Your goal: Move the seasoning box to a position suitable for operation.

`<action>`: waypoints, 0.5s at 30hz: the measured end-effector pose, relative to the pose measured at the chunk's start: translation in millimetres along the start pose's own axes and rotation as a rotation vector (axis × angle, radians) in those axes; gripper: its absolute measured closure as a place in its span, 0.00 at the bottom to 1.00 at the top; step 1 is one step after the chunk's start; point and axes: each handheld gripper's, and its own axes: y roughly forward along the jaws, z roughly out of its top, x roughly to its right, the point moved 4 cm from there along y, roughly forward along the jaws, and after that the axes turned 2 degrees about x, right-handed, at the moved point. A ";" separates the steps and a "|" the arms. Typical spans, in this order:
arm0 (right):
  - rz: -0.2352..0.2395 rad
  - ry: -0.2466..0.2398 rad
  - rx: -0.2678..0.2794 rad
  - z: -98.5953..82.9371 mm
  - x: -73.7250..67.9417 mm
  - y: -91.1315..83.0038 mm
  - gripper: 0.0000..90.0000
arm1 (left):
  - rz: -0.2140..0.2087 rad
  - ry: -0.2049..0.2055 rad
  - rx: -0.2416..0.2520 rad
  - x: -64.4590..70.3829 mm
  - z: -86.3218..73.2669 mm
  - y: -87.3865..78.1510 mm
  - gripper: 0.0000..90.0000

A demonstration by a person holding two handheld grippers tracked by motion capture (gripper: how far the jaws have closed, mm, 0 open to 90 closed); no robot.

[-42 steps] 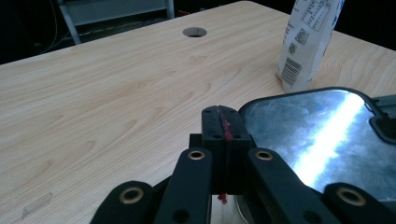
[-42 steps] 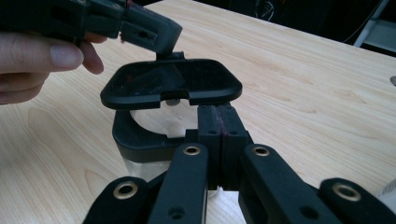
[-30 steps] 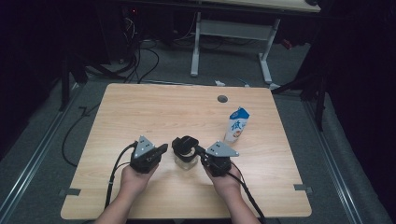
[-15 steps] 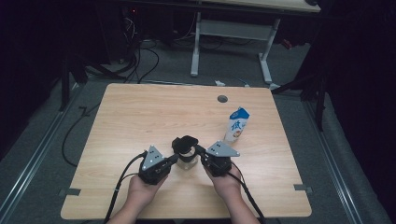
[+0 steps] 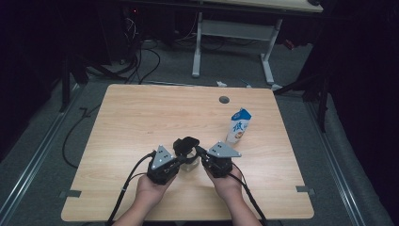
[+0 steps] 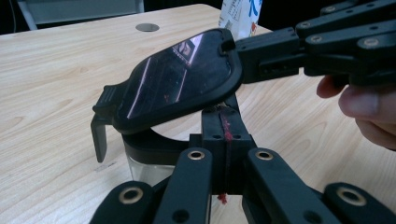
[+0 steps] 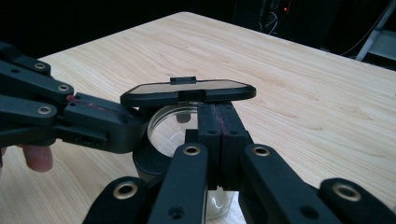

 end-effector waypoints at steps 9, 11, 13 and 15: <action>0.014 -0.005 -0.028 -6.0 -4.2 3.5 1.00 | 0.008 -0.005 0.020 -1.8 6.2 -0.2 1.00; 0.011 -0.007 -0.030 -7.2 -4.9 5.4 1.00 | 0.010 -0.007 0.024 -3.0 7.5 -0.6 1.00; 0.010 -0.006 -0.039 -8.4 -5.8 6.2 1.00 | 0.011 -0.011 0.030 -4.3 8.8 -1.0 1.00; 0.014 -0.012 -0.038 -8.9 -6.9 7.1 1.00 | 0.014 -0.014 0.034 -5.7 9.8 -1.4 1.00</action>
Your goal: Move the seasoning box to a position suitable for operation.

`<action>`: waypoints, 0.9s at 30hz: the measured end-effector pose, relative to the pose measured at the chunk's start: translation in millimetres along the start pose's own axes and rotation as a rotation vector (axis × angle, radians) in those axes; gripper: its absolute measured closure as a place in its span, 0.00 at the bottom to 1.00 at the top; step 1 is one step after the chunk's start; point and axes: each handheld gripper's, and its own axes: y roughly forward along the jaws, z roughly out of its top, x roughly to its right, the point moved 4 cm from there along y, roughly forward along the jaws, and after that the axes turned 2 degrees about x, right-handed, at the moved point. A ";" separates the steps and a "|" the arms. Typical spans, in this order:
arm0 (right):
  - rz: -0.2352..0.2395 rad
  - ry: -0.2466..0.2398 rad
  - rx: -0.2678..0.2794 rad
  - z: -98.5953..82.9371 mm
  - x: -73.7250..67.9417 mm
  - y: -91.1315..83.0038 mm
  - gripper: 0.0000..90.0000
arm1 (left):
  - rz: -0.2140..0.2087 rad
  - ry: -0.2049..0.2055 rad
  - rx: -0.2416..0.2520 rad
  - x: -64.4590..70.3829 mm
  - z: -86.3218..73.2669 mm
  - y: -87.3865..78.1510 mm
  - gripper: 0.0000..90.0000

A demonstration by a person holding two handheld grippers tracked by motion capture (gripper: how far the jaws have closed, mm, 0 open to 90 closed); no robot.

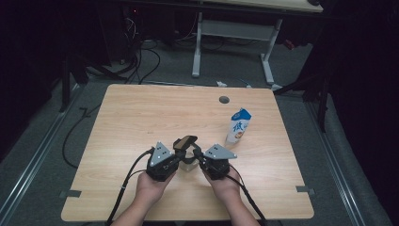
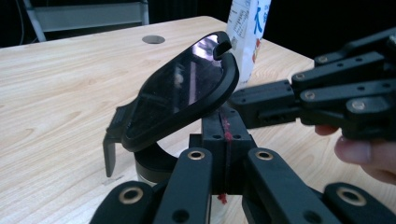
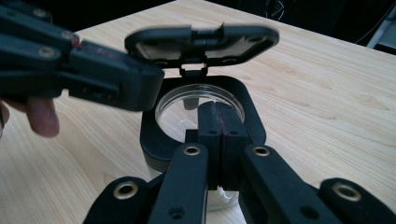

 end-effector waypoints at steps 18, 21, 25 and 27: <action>0.010 0.004 0.012 -3.7 -2.2 2.8 1.00 | 0.052 -0.027 0.027 -16.2 7.9 -1.8 1.00; 0.008 0.003 0.013 -3.8 -2.4 2.9 1.00 | 0.063 -0.030 0.031 -19.4 9.4 -2.5 1.00; 0.009 0.002 0.015 -4.0 -2.3 2.9 1.00 | 0.076 -0.035 0.033 -23.7 10.9 -3.8 1.00; 0.010 -0.001 0.015 -3.9 -2.2 2.9 1.00 | 0.084 -0.038 0.034 -26.1 11.5 -4.1 1.00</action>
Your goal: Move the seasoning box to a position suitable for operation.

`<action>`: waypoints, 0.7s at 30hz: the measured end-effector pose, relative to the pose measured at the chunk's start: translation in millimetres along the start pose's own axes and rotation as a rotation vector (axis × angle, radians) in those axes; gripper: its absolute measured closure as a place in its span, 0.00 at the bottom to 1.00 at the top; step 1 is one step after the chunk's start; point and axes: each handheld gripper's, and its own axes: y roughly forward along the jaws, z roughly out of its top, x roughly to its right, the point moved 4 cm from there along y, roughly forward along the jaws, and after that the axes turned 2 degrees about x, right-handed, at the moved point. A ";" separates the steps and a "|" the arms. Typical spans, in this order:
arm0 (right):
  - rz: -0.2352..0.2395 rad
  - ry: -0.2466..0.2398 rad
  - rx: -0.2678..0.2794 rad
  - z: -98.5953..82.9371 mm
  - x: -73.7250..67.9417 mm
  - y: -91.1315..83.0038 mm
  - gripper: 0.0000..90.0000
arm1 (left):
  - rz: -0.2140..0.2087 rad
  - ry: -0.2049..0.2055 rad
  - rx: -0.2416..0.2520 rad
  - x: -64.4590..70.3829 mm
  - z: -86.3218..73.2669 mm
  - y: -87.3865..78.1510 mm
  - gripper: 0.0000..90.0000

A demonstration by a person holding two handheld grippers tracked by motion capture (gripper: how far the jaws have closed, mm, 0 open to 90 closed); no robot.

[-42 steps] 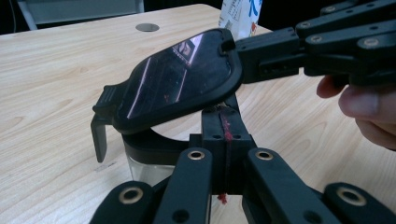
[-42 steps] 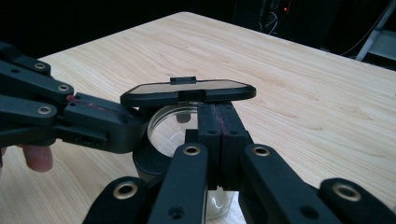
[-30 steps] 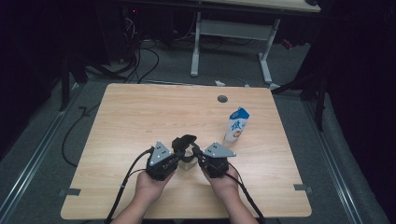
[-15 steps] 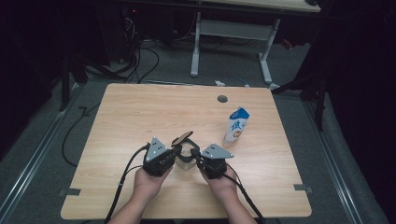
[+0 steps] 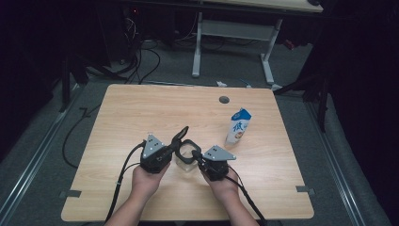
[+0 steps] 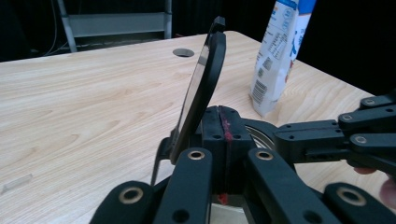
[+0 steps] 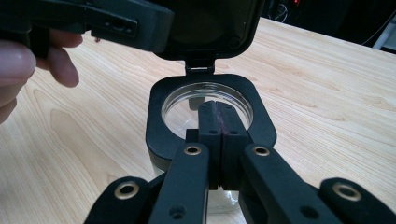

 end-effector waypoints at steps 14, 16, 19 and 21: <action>0.009 0.002 0.006 -0.6 0.6 0.2 1.00 | 0.037 -0.014 -0.003 -11.8 1.7 0.7 1.00; 0.009 0.001 0.007 -0.6 0.6 0.2 1.00 | 0.045 -0.011 -0.004 -12.8 1.7 0.9 1.00; 0.010 0.001 0.006 -0.7 0.8 0.1 1.00 | 0.048 -0.014 -0.007 -13.4 1.4 1.5 1.00; 0.011 -0.001 0.007 -0.7 0.8 0.1 1.00 | 0.050 -0.017 -0.007 -13.6 1.3 1.7 1.00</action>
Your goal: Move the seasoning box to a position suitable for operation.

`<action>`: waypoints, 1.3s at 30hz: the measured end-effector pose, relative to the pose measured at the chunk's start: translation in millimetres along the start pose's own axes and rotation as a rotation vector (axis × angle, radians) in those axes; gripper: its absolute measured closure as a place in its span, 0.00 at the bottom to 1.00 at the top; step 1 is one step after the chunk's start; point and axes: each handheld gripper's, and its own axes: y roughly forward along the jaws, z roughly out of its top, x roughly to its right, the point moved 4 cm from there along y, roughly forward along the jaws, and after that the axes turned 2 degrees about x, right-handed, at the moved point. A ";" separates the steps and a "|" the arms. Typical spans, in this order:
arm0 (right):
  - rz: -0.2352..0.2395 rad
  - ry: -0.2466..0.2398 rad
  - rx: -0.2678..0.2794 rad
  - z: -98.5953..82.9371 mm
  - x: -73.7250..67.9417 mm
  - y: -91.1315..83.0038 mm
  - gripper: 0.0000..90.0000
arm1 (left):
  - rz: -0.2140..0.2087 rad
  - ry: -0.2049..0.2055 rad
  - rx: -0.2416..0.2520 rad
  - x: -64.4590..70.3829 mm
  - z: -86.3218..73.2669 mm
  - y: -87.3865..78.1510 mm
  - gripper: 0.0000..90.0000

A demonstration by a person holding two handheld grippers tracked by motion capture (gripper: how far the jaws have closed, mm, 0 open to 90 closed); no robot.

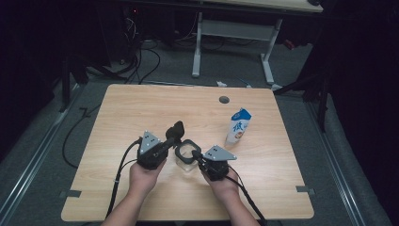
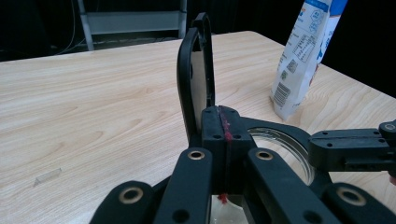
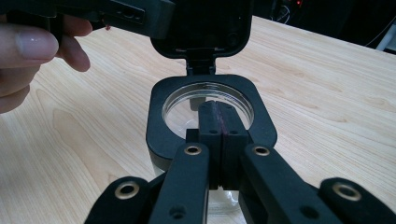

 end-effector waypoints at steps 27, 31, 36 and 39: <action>0.008 0.012 0.005 -1.0 0.5 -1.1 1.00 | -0.004 0.024 0.008 1.7 -4.0 -10.1 1.00; 0.009 0.014 0.004 -0.8 0.6 -1.0 1.00 | 0.011 0.028 -0.004 -8.1 -15.8 -22.9 1.00; 0.007 0.015 0.003 -0.6 0.4 -1.0 1.00 | 0.048 0.046 -0.052 -27.6 -40.8 -40.2 0.98; 0.004 0.023 0.002 -0.3 -0.1 -0.8 1.00 | 0.054 0.047 -0.095 -36.0 -56.8 -47.5 0.97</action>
